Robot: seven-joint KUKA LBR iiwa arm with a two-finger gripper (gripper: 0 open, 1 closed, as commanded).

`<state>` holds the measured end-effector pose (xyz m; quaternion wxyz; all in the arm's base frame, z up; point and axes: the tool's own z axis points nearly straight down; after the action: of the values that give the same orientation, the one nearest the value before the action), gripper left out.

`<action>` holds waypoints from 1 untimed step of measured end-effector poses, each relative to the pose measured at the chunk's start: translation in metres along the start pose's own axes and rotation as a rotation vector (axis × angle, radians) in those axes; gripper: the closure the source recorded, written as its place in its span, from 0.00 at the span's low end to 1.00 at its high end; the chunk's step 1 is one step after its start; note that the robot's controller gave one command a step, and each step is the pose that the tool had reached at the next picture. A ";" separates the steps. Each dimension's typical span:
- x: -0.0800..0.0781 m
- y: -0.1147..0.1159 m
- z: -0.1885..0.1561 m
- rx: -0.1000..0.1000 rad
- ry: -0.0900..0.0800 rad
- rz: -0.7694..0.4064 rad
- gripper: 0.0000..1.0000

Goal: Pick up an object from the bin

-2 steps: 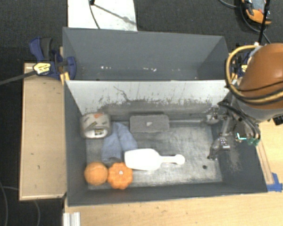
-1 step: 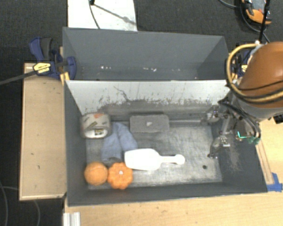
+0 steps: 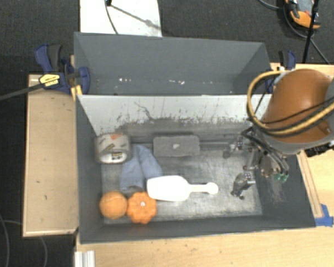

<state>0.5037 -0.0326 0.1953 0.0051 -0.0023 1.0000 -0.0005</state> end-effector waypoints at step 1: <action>0.011 0.053 0.070 -0.001 0.008 0.083 1.00</action>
Offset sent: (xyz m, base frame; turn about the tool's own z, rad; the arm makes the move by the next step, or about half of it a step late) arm 0.0000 0.0000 0.0000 0.0000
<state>0.4930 0.0201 0.1249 0.0011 0.0392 0.9992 0.0003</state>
